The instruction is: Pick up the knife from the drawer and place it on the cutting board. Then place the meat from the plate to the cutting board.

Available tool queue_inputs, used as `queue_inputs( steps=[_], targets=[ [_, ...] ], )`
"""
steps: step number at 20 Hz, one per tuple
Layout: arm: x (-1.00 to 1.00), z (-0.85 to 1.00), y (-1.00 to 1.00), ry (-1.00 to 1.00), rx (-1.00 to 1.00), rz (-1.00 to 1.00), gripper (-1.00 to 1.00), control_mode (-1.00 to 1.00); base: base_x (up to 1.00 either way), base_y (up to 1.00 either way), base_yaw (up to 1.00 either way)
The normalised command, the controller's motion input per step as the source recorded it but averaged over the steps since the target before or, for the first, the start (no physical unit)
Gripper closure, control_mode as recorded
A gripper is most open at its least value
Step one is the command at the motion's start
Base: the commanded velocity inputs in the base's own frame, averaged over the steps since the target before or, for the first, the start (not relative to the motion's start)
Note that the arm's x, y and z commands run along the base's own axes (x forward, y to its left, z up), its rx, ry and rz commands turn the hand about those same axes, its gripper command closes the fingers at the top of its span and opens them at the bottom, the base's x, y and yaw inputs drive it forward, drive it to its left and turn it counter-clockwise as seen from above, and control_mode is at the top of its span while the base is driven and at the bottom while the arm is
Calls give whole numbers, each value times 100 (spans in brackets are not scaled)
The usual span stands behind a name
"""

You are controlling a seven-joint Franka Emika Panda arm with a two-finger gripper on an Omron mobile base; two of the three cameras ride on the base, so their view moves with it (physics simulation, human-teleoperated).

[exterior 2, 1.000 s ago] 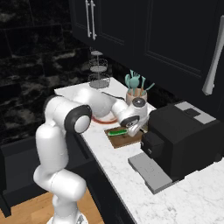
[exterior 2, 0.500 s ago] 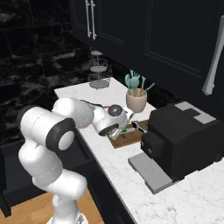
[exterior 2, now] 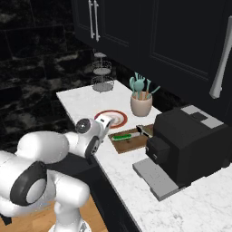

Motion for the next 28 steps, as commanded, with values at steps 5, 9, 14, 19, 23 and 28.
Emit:
queue_inputs(
  steps=[5, 9, 14, 19, 23, 28],
  targets=[
    [-76, 100, 51, 0, 0, 0, -100, -100, 0, 0, 0],
    [-89, 100, 40, 0, 0, 0, -100, -100, 0, 0, 0],
    [-100, 100, 44, 0, 0, 0, -100, -100, 0, 0, 0],
    [-100, 95, 47, 0, 0, 0, -100, -100, 0, 0, 0],
    [-100, 75, 56, 0, 0, 0, -100, -100, 0, 0, 0],
    [-87, 28, 75, 0, 0, 0, -100, -100, 0, 0, 0]
  ],
)
